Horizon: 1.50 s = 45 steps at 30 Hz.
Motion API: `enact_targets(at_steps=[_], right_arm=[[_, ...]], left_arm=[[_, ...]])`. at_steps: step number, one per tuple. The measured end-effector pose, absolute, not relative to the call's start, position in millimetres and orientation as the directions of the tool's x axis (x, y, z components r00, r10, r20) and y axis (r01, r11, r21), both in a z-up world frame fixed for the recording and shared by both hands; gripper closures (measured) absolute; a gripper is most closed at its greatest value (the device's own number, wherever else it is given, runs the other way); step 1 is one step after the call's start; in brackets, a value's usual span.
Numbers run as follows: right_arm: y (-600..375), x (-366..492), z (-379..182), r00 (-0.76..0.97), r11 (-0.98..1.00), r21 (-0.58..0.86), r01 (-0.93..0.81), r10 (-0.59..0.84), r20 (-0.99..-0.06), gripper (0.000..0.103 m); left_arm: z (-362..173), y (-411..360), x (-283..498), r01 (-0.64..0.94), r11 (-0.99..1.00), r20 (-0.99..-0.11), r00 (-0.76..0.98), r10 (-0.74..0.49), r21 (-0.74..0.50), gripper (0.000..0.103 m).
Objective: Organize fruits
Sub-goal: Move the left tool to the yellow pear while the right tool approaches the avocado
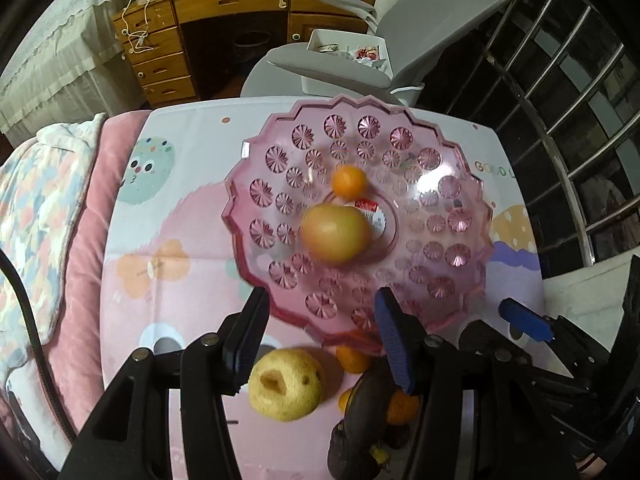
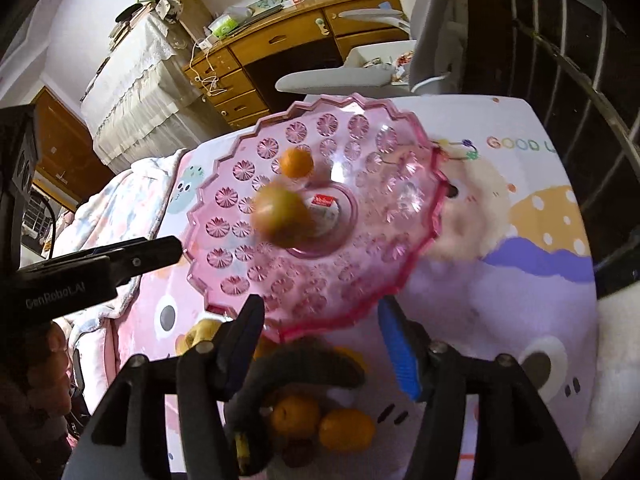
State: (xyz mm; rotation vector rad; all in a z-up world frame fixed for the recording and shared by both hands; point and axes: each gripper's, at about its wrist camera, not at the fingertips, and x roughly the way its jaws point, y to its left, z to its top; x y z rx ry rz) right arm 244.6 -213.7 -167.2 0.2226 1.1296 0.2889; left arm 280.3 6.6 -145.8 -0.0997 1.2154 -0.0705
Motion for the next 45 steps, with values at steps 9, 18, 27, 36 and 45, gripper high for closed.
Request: enact_targets(at_steps=[9,18,27,36,45], right_arm=[[-227,198,-161,0.431,0.946,0.317,-0.062,0.312,-0.847,0.043],[-221,150,-159,0.458,0.959,0.282,0.037,0.235,-0.857,0.043],[-186,98,-160,0.491,0.944,0.275,0.184,0.154,-0.857,0.043],[-159,60,-171,0.526,0.879,0.328,0.347,0.107,-0.843,0.043],[-140,50,-187,0.487,0.858,0.345,0.381,0.131,-0.864,0.043]], left_arm=[[-139,18,247,0.010,0.991,-0.930,0.344,-0.130,-0.135,0.050],[-136,38,218,0.099,0.983,-0.929,0.323,-0.180,-0.156,0.046],[-137,67,194,0.216,0.958,-0.923,0.295,-0.248,-0.189,0.038],[-152,84,181,0.306,0.921,-0.922,0.227,-0.314,-0.239,0.029],[-183,79,192,0.304,0.910,-0.929,0.148,-0.338,-0.283,0.017]])
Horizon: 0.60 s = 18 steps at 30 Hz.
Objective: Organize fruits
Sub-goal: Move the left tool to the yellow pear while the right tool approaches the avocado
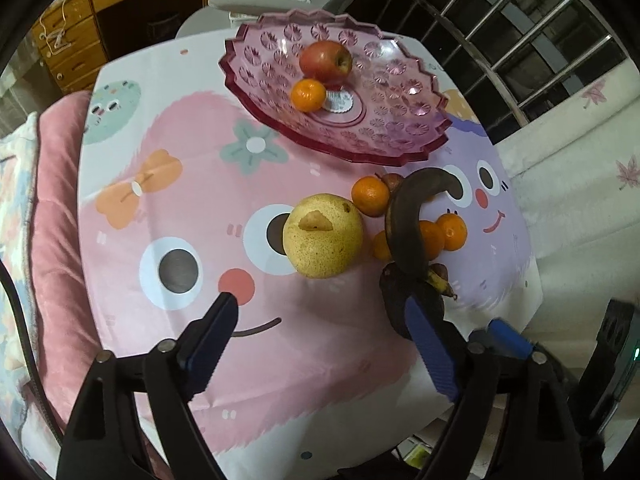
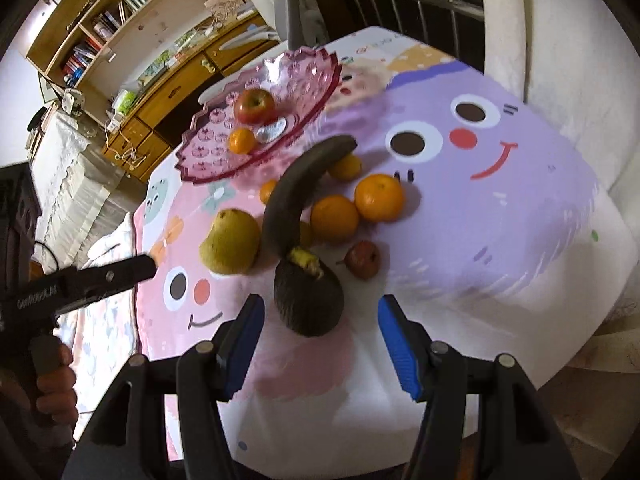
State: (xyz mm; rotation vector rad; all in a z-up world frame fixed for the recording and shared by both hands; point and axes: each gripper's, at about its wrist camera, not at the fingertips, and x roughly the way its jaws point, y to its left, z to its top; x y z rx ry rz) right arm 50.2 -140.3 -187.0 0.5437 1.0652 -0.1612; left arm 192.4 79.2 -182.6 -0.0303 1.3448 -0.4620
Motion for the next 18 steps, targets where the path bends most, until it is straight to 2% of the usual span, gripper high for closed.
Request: enact_targets(at_steps=[11,18], right_arm=[[-126,75,-231,0.367,0.884,0.361,0.297,0.243,-0.898,0.043],[-118,91,-247,0.316,0.922,0.314,0.225,0.236,-0.919,0.043]], left_arm=[[-234,66,223,0.236,0.921,-0.938,0.079,-0.337,-0.310,0.012],[-259,56,238,0.192,0.925,-0.936,0.070,-0.345,-0.327,0.012]])
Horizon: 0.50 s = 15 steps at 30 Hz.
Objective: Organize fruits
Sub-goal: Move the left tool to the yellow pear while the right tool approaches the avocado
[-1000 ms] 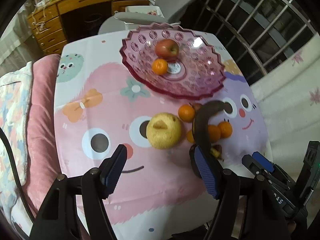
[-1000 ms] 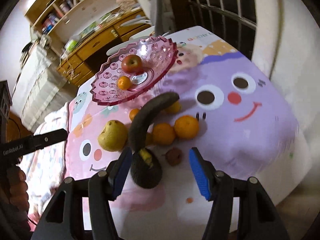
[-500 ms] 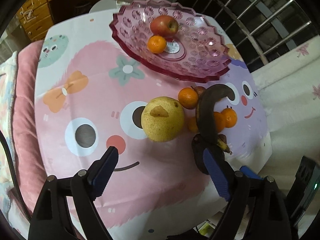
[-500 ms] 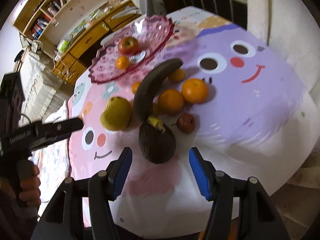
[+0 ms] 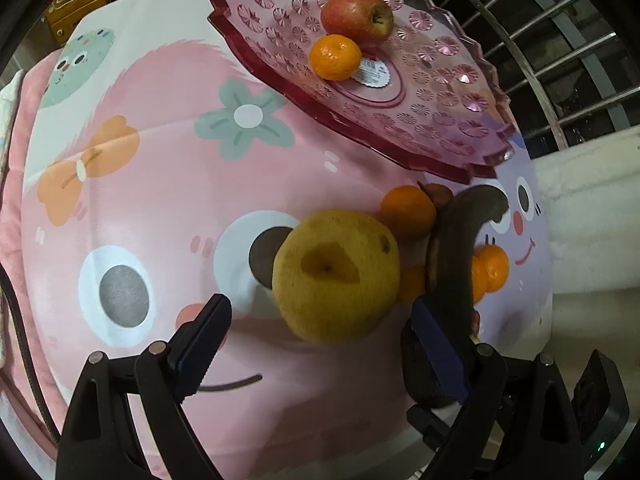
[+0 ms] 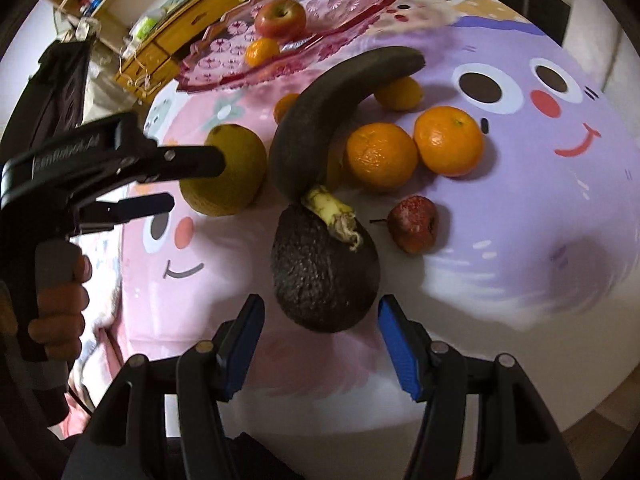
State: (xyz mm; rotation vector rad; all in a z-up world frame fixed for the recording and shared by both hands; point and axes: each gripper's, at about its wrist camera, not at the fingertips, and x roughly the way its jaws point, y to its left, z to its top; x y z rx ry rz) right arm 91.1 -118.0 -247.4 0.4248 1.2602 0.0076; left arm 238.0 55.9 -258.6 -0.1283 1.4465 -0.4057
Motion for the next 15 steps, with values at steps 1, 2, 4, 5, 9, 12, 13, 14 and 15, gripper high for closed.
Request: enact_targets(at_steps=[1,2,4,5,9,12,13,14,15], right_arm=[[-119,93,-248,0.312,0.925,0.311,0.218,0.236,-0.920,0.043],[-119,95,-249,0.310,0.927,0.309,0.210,0.236,-0.921,0.043],[-119,100,-250,0.307,0.931,0.306,0.197,0.238,-0.922,0.043],[-119,102,-251,0.302,0.933,0.306,0.191,0.241,-0.922,0.043],[-115,109,-255,0.287,0.941,0.294,0.167,0.239,-0.928,0.043],[-116,112,-257,0.283,0.944,0.289,0.160,0.237,-0.929,0.043],[-116,113,-258,0.281,0.945,0.285,0.159,0.233,-0.931,0.043],[-116,115,-259,0.281,0.946,0.283,0.158,0.231,-0.931,0.043],[-117,116,-259,0.283,0.946,0.284,0.156,0.233,-0.930,0.043]], left_arm=[[-261,55,240,0.186,0.925,-0.935,0.069,-0.347,-0.330,0.012],[-264,55,242,0.180,0.926,-0.935,0.068,-0.349,-0.333,0.012],[-268,53,244,0.173,0.925,-0.934,0.065,-0.353,-0.337,0.012],[-270,52,246,0.171,0.925,-0.933,0.065,-0.354,-0.339,0.012],[-275,47,249,0.164,0.927,-0.934,0.065,-0.353,-0.338,0.012],[-275,44,251,0.171,0.929,-0.936,0.068,-0.344,-0.329,0.013],[-275,42,252,0.176,0.929,-0.937,0.071,-0.341,-0.325,0.016],[-275,41,252,0.181,0.930,-0.939,0.074,-0.337,-0.320,0.017],[-276,39,252,0.185,0.931,-0.940,0.075,-0.333,-0.315,0.021]])
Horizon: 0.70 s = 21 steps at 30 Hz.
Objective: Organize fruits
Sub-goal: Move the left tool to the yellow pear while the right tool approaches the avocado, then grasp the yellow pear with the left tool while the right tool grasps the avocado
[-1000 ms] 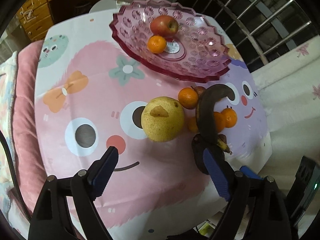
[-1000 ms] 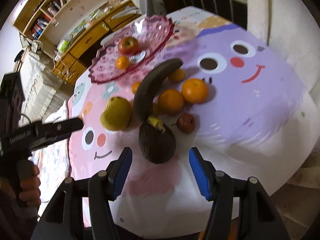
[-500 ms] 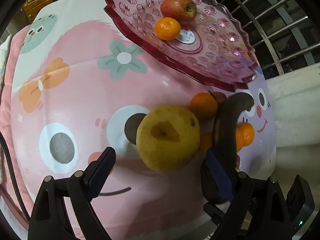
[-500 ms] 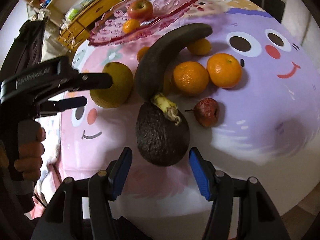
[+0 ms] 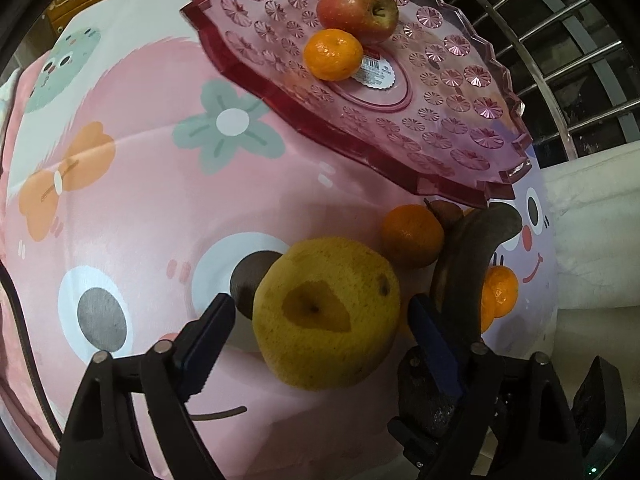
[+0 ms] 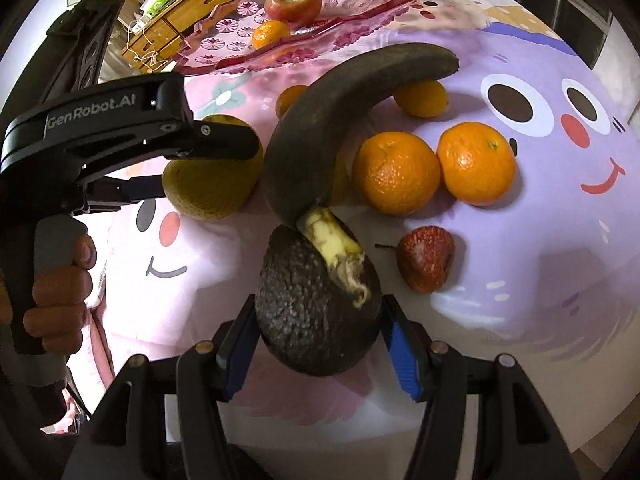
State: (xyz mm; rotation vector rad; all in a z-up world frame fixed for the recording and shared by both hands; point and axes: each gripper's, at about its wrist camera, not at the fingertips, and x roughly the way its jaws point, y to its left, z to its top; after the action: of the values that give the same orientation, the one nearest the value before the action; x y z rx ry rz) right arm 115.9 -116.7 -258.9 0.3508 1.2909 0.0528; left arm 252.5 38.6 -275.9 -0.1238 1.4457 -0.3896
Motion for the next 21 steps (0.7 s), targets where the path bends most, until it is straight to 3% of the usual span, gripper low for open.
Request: enact_targets(at_steps=[5,21], right_arm=[[-116,117,-259,0.290,0.948,0.285,0.143,0.235,-0.928,0.044],[-106,120,-258,0.205,0.972,0.215,0.097,0.192,-0.960,0.046]], left_arm=[[-278,33,253,0.187,0.933,-0.943,0.067,-0.325,-0.308,0.034],[-274,28,246,0.207,0.938,-0.950,0.082,-0.301,-0.279,0.035]])
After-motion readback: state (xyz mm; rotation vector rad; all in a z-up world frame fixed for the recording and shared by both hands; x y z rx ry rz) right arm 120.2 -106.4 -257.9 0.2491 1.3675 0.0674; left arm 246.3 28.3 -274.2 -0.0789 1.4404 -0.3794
